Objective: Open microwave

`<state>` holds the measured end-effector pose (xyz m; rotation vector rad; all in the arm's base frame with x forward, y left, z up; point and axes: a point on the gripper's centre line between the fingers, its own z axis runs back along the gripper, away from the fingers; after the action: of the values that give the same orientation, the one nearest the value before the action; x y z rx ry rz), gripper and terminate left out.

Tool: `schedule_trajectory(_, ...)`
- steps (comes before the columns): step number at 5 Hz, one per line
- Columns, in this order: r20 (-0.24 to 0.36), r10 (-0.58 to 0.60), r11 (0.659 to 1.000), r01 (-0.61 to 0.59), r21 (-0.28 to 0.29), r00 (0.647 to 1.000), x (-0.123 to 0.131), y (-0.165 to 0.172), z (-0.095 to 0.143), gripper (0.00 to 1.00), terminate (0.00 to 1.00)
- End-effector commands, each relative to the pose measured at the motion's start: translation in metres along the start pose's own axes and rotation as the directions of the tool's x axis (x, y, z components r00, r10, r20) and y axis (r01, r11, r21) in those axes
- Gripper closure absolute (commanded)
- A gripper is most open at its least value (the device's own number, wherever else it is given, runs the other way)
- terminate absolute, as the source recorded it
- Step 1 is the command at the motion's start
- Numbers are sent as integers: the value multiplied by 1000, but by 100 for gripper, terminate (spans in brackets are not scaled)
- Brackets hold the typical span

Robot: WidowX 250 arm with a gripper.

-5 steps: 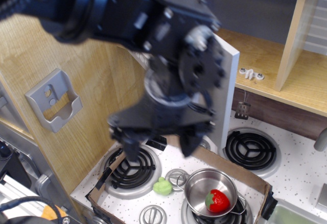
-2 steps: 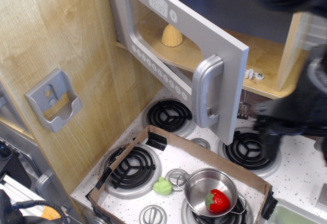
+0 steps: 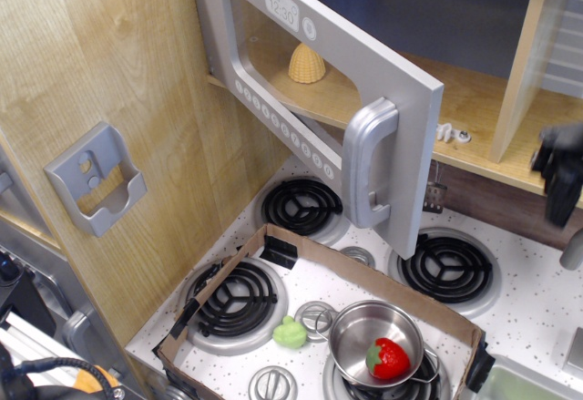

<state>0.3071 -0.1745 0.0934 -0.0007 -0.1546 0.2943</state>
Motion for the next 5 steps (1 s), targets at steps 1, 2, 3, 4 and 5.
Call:
schedule_trajectory(1,158,-228,971,236,-39,961,36,27,10,0,0)
schedule_trajectory(2,153,-215,975,221,-29,965,42,56,5,0,0)
schedule_trajectory(3,144,-120,991,127,-38,982,25,97,-3,0,0)
schedule_trajectory(4,124,-58,996,66,-60,991,6,130,-13,0,0)
schedule_trajectory(5,120,-7,999,12,-45,993,-17,154,-18,0,0)
